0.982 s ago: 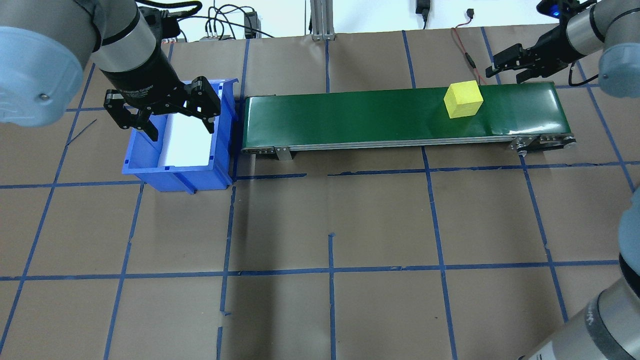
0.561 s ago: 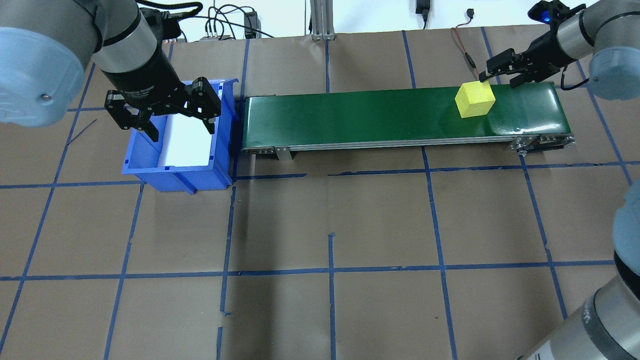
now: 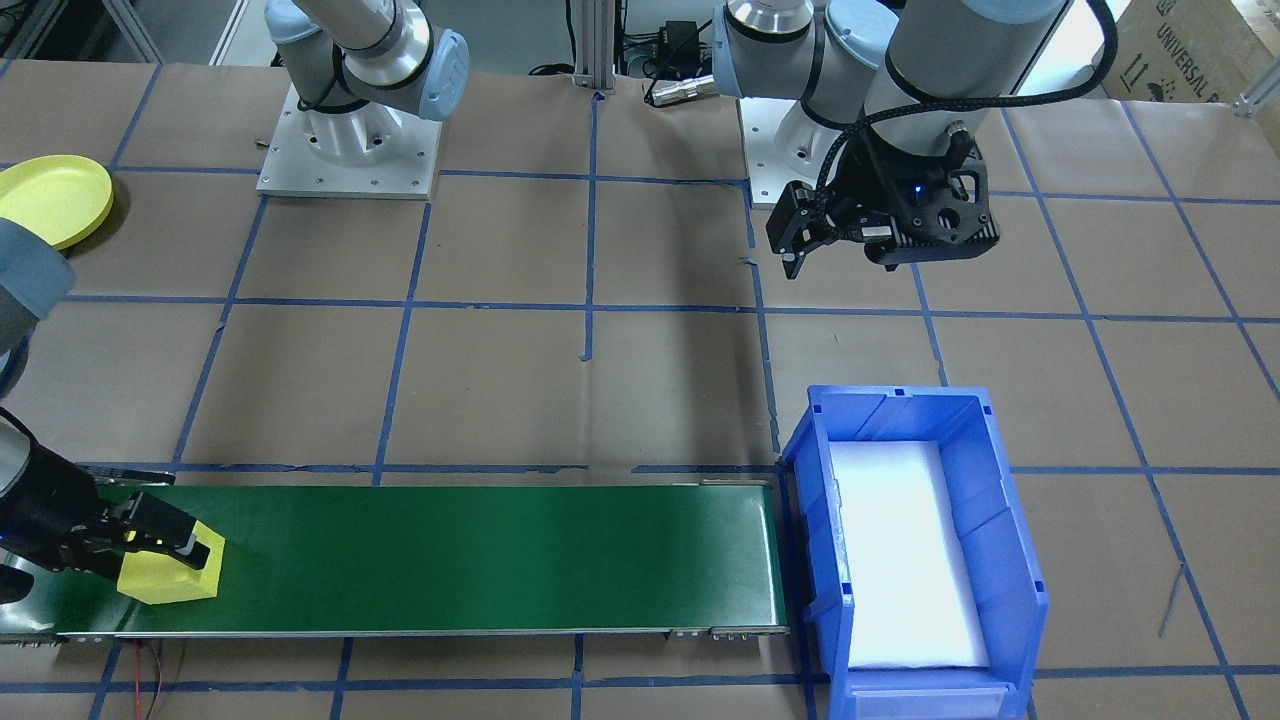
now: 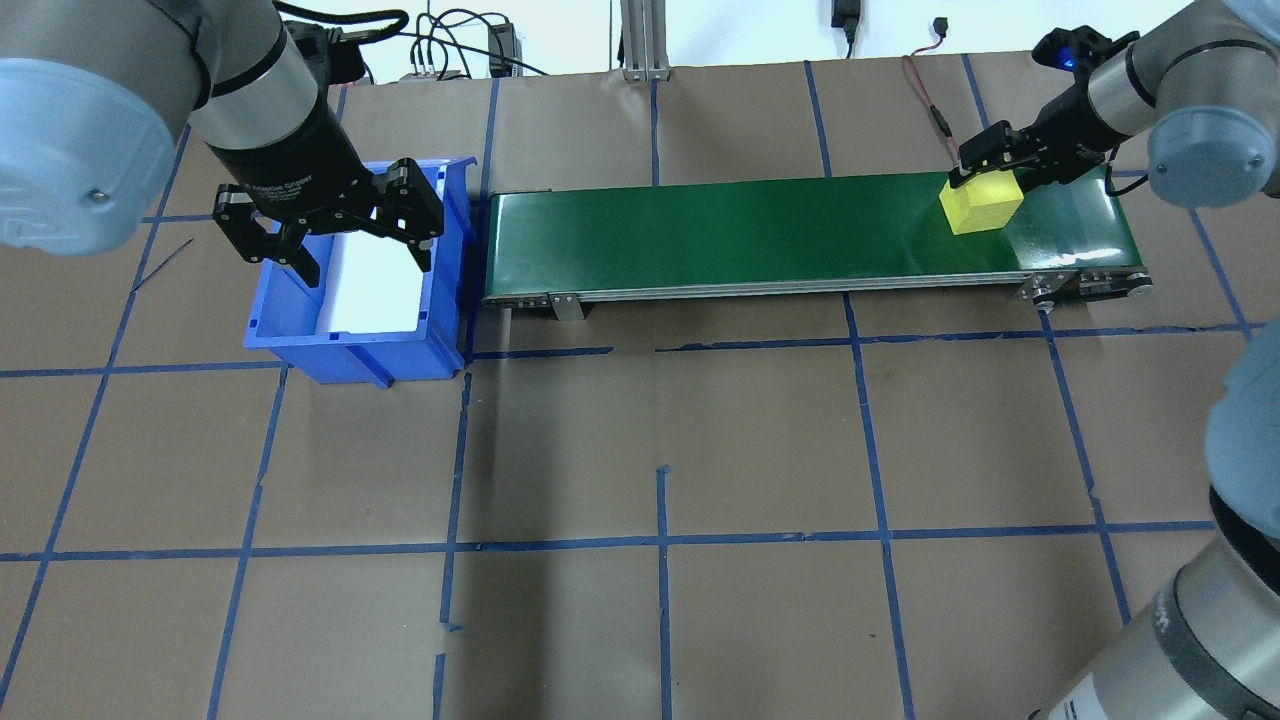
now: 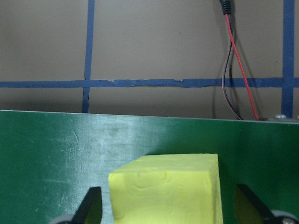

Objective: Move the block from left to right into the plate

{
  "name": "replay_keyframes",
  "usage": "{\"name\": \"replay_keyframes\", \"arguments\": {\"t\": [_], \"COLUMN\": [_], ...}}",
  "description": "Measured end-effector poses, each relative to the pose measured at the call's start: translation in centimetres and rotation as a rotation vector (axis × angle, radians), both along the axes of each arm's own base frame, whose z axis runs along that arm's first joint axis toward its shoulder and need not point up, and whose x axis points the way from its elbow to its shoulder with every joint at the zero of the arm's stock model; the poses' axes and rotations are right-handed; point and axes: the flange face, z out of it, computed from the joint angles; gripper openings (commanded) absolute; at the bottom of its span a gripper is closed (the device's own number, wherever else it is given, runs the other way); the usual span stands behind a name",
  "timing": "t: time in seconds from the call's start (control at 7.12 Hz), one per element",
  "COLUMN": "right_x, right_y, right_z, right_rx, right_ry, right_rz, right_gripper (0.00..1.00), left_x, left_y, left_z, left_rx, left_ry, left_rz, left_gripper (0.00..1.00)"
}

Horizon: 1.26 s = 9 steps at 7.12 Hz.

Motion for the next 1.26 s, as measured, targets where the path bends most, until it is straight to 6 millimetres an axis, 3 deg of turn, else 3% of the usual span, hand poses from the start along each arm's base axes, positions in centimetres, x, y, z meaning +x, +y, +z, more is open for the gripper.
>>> {"name": "replay_keyframes", "arguments": {"t": [0.14, 0.28, 0.56, 0.84, 0.98, 1.12, 1.26], "right_x": [-0.1, -0.4, -1.9, -3.8, -6.8, -10.7, -14.7], "right_y": [0.0, 0.1, 0.7, 2.6, 5.8, 10.9, 16.9], "right_z": [-0.2, -0.3, 0.4, 3.8, 6.2, 8.0, 8.5], "right_rx": [0.007, 0.024, 0.062, 0.056, 0.078, 0.127, 0.181], "right_ry": [0.007, 0.044, 0.192, 0.331, 0.382, 0.395, 0.381], "right_rz": [-0.008, -0.014, -0.023, 0.017, 0.046, 0.043, 0.029], "right_gripper": [0.53, 0.34, 0.32, 0.29, 0.31, 0.32, 0.34], "left_x": [0.0, 0.0, -0.2, -0.2, 0.0, 0.2, 0.3], "left_y": [-0.1, -0.1, -0.2, -0.2, -0.2, -0.2, -0.2], "left_z": [0.3, 0.4, 0.3, 0.3, 0.3, 0.2, 0.2], "left_rx": [-0.006, -0.011, -0.018, -0.022, -0.021, -0.019, -0.018], "left_ry": [0.000, 0.000, 0.001, 0.001, 0.001, 0.001, 0.001], "left_rz": [-0.002, -0.003, -0.002, -0.005, -0.004, -0.002, -0.002], "left_gripper": [1.00, 1.00, 1.00, 1.00, 1.00, 1.00, 1.00]}}
